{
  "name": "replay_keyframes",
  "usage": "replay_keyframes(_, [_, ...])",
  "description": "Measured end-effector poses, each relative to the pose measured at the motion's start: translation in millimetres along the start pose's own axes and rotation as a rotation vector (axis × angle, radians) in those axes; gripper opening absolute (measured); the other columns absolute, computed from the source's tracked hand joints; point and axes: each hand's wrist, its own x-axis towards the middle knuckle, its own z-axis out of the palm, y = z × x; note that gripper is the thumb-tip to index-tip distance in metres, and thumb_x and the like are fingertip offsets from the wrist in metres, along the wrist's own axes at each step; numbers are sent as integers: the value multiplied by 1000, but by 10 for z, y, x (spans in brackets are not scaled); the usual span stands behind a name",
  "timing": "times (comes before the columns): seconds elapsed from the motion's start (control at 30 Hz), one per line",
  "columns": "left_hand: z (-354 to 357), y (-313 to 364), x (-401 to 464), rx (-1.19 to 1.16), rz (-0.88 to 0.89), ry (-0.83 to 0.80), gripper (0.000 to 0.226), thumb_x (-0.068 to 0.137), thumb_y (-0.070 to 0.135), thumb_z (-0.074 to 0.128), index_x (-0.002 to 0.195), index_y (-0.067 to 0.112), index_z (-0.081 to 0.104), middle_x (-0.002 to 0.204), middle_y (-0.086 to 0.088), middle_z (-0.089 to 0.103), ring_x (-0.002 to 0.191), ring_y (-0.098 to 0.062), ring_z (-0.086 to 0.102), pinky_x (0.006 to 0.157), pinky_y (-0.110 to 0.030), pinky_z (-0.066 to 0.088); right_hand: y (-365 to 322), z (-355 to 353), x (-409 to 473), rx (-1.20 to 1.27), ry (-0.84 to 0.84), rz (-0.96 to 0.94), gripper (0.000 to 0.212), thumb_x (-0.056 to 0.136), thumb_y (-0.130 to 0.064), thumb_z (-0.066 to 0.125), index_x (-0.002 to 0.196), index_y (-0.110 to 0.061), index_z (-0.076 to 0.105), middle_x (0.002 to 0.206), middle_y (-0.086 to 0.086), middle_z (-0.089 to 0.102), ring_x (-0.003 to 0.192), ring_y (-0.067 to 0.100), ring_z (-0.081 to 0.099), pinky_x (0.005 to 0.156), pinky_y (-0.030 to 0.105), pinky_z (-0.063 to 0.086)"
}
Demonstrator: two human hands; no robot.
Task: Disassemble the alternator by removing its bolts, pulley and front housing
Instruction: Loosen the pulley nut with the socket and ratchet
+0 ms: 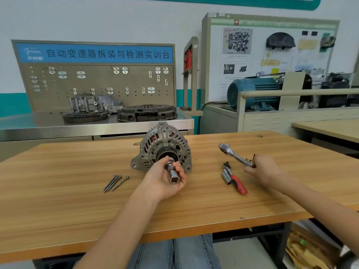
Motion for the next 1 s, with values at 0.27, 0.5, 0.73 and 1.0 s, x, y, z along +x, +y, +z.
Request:
replay_keyframes(0.27, [-8, 15, -1, 29, 9, -8, 31, 98, 33, 41, 88, 6, 51, 56, 0, 49, 49, -12, 45, 56, -24, 37, -552, -167, -186, 1454, -263, -41, 16, 85, -12, 40, 80, -6, 54, 63, 7, 53, 47, 14, 49, 43, 22, 42])
replay_keyframes(0.5, [-42, 17, -12, 42, 7, -19, 29, 98, 32, 43, 89, 6, 52, 58, 1, 49, 51, -11, 45, 56, -24, 37, -1146, -40, -76, 1955, -532, -11, 23, 96, -28, 36, 87, -9, 47, 63, -4, 43, 45, 4, 42, 43, 14, 41])
replay_keyframes(0.73, [-16, 20, 10, -6, 4, -25, 33, 98, 32, 43, 84, 5, 52, 59, -1, 50, 51, -13, 45, 57, -25, 38, -1011, -211, -33, 1741, -455, -171, 16, 92, -31, 48, 94, -14, 48, 55, -7, 44, 44, 4, 42, 43, 15, 42])
replay_keyframes(1.0, [71, -32, -35, -102, 24, -2, 35, 100, 33, 42, 78, 6, 47, 58, 0, 42, 49, -11, 38, 55, -23, 35, -1044, -685, -239, 1553, -636, -275, 62, 93, -65, 21, 98, -12, 53, 53, -9, 38, 42, 5, 31, 37, 18, 31])
